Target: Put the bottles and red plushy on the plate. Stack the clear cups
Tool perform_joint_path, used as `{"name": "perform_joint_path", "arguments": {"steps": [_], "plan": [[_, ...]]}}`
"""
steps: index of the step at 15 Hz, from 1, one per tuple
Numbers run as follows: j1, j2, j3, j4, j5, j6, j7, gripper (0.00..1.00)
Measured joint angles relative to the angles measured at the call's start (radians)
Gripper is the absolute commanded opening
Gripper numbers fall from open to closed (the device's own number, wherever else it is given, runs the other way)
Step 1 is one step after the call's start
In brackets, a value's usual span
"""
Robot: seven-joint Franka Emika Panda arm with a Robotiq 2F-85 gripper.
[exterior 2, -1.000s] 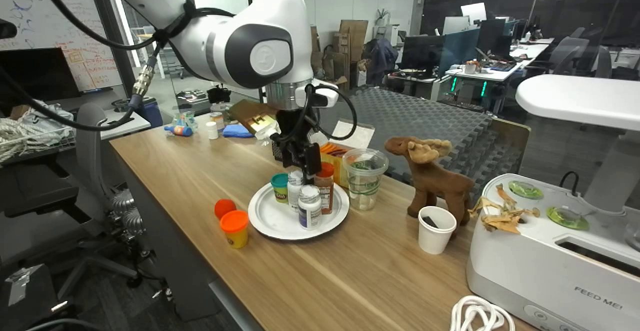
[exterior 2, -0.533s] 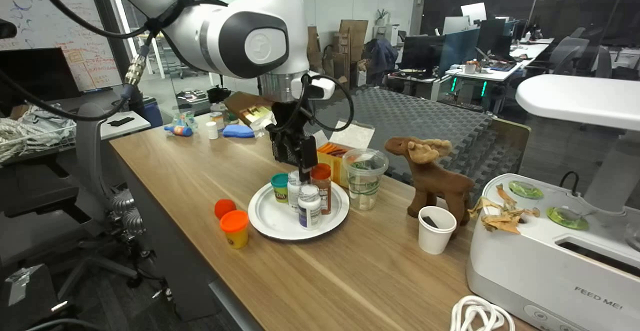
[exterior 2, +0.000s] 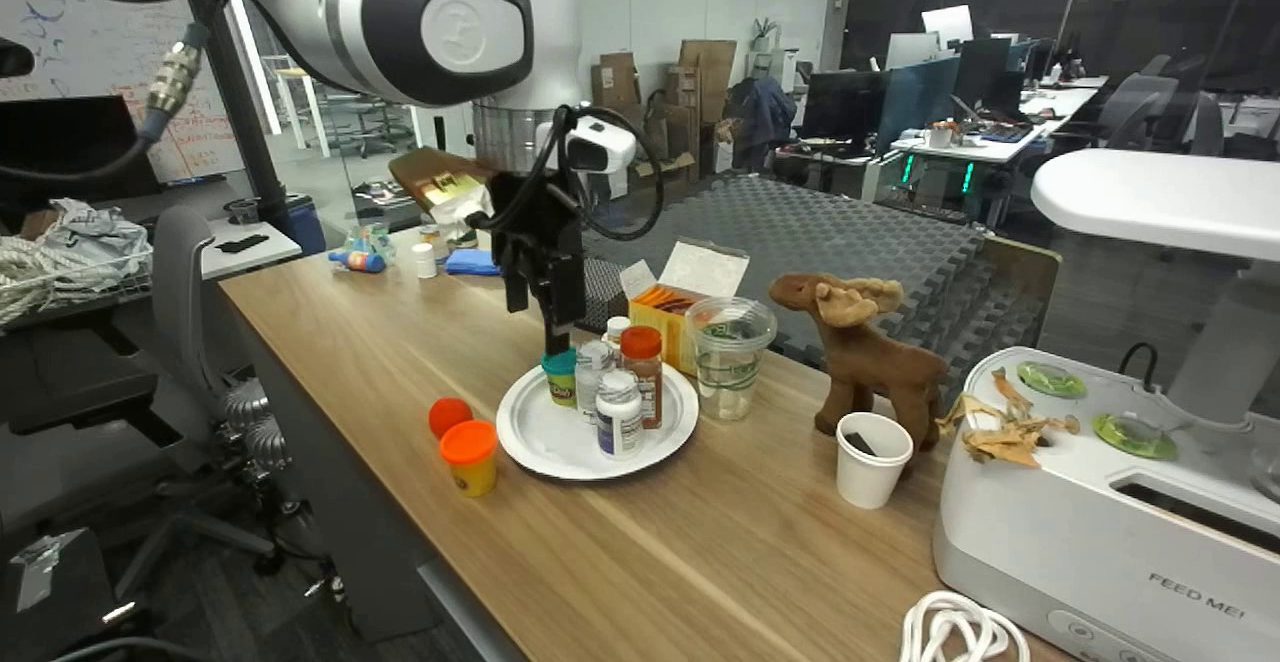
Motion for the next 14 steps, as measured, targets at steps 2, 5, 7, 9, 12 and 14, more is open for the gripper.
{"name": "perform_joint_path", "arguments": {"steps": [2, 5, 7, 9, 12, 14], "plan": [[0.0, -0.043, 0.014, -0.053, 0.047, -0.007, -0.034, 1.0], [-0.002, -0.083, 0.016, -0.129, 0.106, 0.027, -0.058, 1.0], [-0.011, -0.088, 0.013, -0.181, 0.138, 0.09, -0.056, 1.0], [-0.024, -0.086, 0.009, -0.233, 0.181, 0.157, -0.056, 1.0], [-0.041, -0.073, 0.007, -0.293, 0.234, 0.25, -0.051, 1.0], [-0.046, -0.058, 0.0, -0.316, 0.24, 0.314, -0.027, 1.0]]}}
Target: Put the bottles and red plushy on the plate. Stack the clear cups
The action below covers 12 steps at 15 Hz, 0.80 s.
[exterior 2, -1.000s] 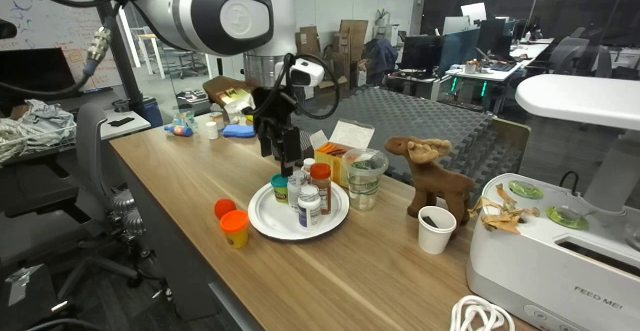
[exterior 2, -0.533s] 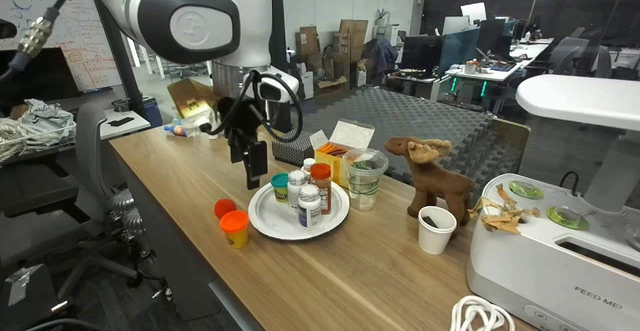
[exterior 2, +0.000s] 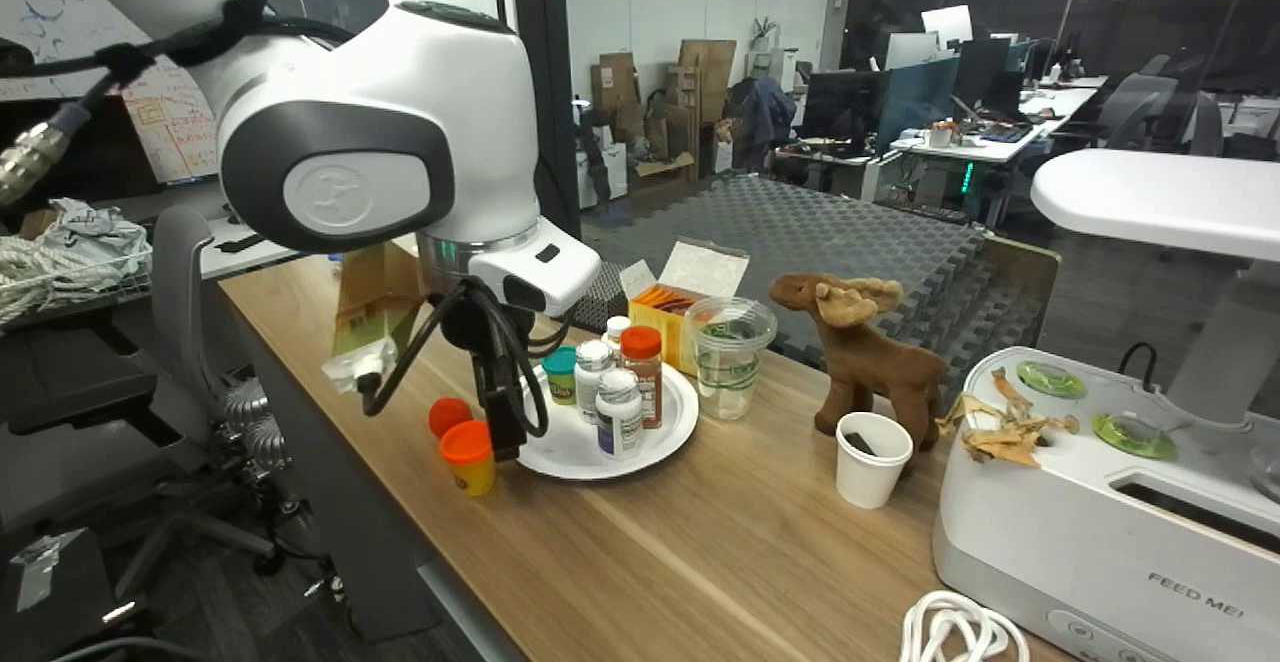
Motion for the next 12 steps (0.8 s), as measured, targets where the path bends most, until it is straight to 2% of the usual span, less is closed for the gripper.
{"name": "perform_joint_path", "arguments": {"steps": [3, 12], "plan": [[0.0, 0.015, -0.008, -0.015, -0.001, 0.053, 0.036, 1.0], [0.015, 0.027, -0.027, -0.024, -0.102, 0.038, 0.183, 1.0]]}}
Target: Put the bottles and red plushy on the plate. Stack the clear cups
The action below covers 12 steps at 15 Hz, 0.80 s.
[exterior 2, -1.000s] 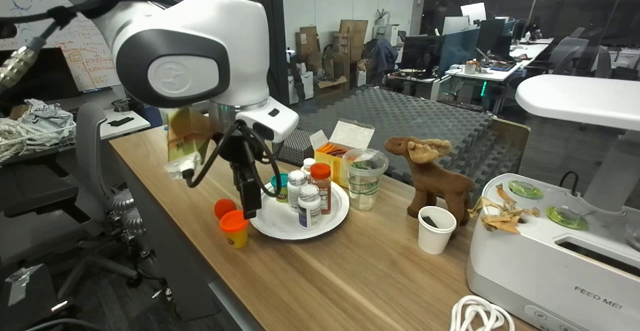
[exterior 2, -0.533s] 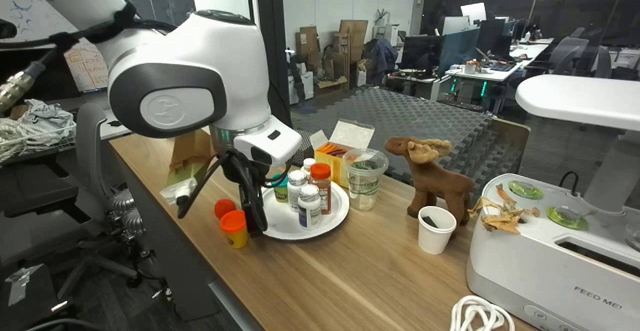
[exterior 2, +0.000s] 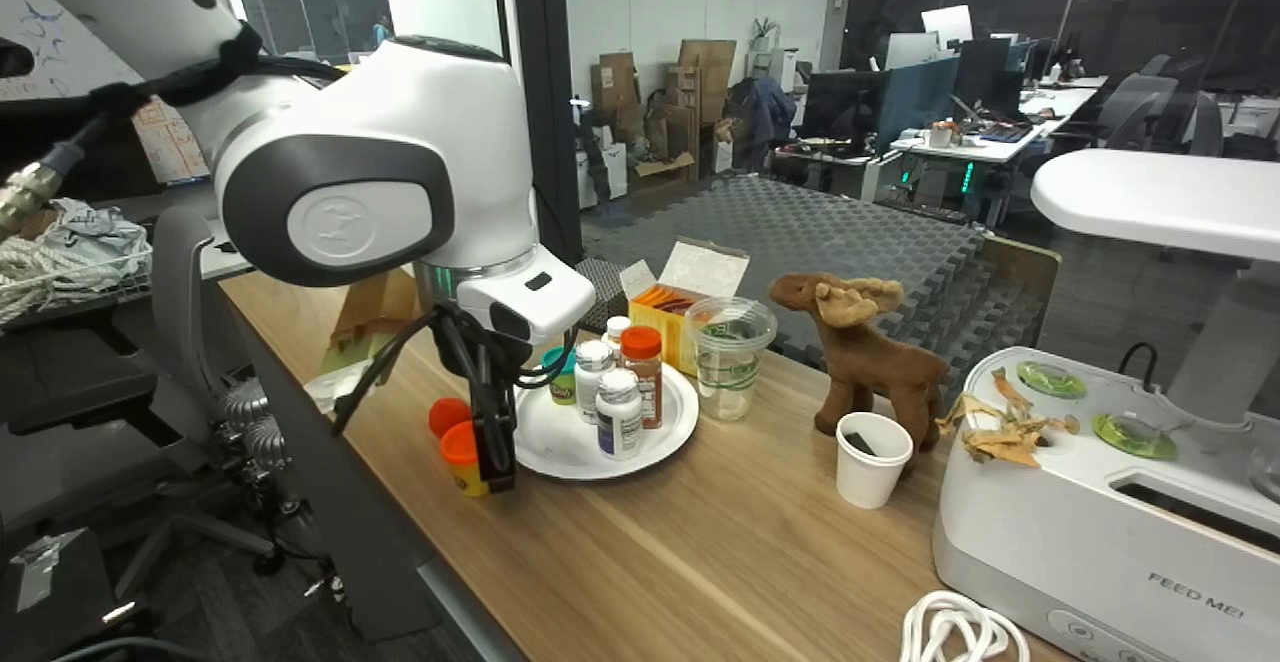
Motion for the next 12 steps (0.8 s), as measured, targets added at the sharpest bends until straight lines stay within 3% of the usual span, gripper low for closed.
{"name": "perform_joint_path", "arguments": {"steps": [6, 8, 12], "plan": [[0.006, 0.0, 0.016, 0.0, 0.004, -0.052, -0.001, 1.0], [0.007, 0.0, 0.022, 0.0, 0.011, -0.061, -0.001, 0.74], [0.008, 0.0, 0.031, 0.0, 0.031, -0.07, -0.003, 0.42]]}}
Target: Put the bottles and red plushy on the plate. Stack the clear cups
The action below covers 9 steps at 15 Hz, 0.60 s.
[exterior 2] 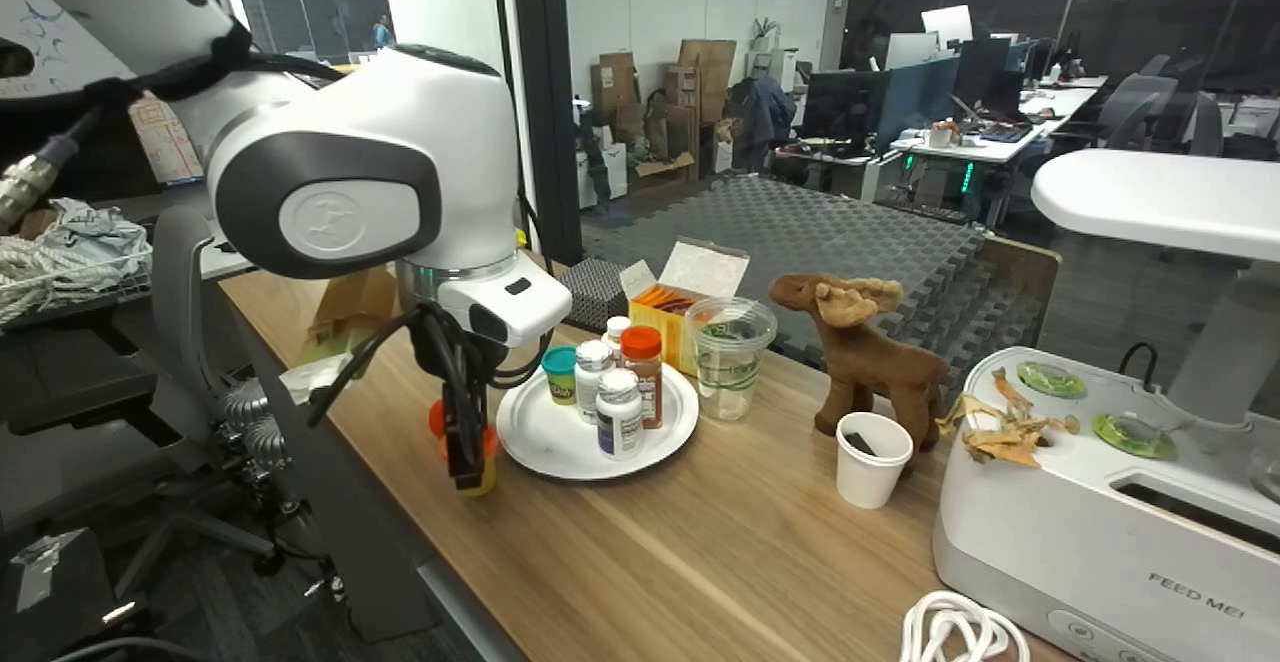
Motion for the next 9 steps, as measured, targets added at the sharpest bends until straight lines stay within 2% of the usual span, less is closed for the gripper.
{"name": "perform_joint_path", "arguments": {"steps": [2, 9], "plan": [[0.0, 0.0, 0.006, 0.0, 0.013, -0.003, -0.002, 0.28], [0.001, -0.006, 0.011, 0.0, 0.022, -0.01, -0.002, 0.28]]}}
